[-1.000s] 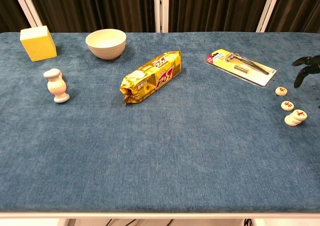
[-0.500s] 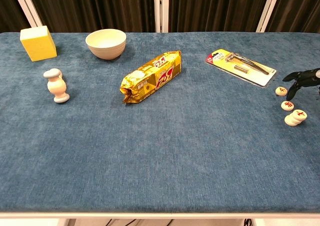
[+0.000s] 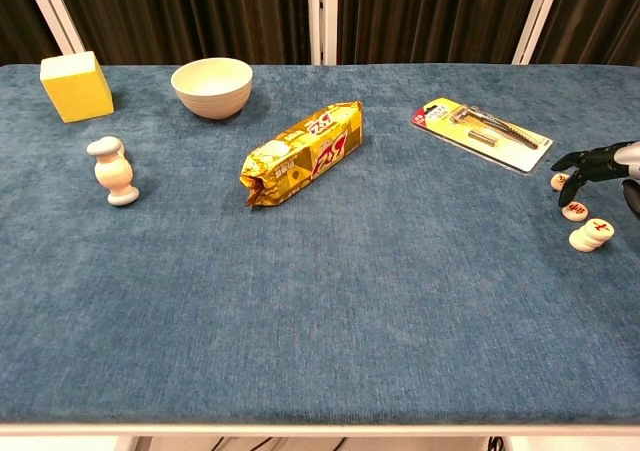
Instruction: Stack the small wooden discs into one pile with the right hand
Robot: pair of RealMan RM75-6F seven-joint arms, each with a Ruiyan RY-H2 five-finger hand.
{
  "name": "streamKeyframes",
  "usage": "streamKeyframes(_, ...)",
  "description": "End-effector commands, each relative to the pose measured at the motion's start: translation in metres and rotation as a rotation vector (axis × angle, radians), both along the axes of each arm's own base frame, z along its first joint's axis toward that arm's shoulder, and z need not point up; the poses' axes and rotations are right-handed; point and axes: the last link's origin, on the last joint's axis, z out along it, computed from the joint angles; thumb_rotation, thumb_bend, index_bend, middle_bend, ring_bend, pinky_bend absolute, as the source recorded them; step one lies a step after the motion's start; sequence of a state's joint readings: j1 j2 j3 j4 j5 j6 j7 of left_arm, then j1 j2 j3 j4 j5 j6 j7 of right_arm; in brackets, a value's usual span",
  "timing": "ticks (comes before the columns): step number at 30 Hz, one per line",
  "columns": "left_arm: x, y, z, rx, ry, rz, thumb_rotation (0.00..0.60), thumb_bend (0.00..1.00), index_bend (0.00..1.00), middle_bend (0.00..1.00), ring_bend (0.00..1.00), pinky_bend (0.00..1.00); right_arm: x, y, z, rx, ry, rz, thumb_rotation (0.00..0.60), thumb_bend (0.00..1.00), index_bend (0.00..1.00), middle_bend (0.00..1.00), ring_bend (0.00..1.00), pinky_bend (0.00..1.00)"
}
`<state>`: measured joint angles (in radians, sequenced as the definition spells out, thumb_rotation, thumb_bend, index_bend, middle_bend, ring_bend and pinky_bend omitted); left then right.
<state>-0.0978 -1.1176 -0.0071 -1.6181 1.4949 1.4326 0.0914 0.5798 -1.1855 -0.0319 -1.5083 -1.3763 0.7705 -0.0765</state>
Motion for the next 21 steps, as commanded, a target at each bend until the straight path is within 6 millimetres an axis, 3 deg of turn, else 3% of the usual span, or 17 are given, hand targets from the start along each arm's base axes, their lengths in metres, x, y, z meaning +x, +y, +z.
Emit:
streamKeyframes(1,0.000,0.000,0.000,0.000,0.000,0.001,0.600,0.09,0.05,0.00,0.00,0.00,-0.003,0.001,-0.001,0.001,0.011,-0.012,0.600,1.00,0.23,0.00,0.00,0.00)
streamKeyframes(21,0.001,-0.001,-0.001,0.000,0.002,-0.003,0.600,0.09,0.05,0.00,0.00,0.00,-0.027,0.010,0.018,-0.054,0.055,-0.065,0.600,1.00,0.29,0.00,0.00,0.00)
